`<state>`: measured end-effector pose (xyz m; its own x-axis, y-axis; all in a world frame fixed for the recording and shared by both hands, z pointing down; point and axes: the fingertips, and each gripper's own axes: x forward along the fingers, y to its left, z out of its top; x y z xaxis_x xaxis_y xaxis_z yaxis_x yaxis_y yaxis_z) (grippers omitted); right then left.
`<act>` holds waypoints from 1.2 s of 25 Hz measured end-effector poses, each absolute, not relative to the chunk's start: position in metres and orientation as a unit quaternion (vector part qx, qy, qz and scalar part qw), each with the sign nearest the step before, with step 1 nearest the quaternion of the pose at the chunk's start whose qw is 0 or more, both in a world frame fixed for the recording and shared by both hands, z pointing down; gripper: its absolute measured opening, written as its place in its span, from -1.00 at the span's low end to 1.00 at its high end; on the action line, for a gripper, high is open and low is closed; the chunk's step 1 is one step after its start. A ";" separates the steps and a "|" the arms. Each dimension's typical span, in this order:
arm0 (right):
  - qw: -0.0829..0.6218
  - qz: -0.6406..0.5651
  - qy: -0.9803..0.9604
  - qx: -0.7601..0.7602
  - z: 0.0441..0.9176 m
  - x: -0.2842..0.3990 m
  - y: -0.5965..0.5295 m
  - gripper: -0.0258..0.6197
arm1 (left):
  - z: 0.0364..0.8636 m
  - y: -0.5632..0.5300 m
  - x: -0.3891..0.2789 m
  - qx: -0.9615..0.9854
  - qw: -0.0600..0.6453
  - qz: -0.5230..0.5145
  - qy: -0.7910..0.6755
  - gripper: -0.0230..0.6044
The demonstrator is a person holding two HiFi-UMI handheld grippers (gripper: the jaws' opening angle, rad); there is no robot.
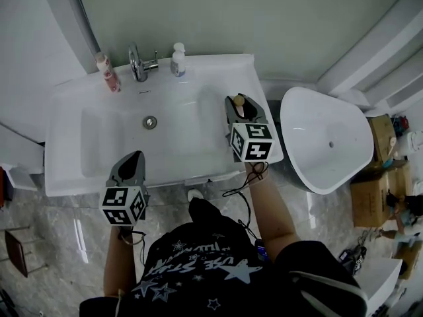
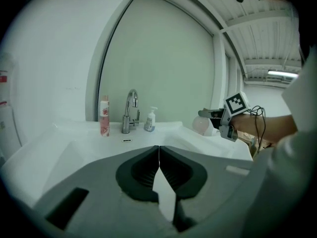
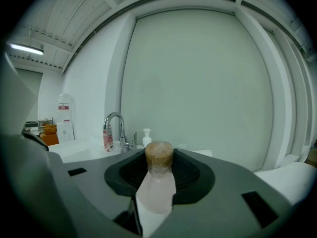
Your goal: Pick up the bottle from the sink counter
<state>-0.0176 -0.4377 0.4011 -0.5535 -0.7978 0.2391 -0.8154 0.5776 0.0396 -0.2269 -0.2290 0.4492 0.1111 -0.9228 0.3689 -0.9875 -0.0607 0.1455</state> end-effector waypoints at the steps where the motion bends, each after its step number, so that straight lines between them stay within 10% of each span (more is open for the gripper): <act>1: 0.114 0.038 -0.881 0.458 0.397 -0.017 -0.428 -0.49 | 0.447 -0.220 -0.227 0.724 0.180 0.088 -0.660 -0.86; 30: 0.122 0.058 -0.878 0.460 0.411 0.011 -0.159 -0.49 | 0.449 -0.002 -0.189 0.756 0.171 0.072 -0.628 -0.86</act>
<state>0.0114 -0.1594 0.4113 -0.5470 -0.7931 0.2678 -0.8214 0.5702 0.0111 -0.1890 -0.0020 0.4495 0.2008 -0.9248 0.3232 -0.9739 -0.1529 0.1676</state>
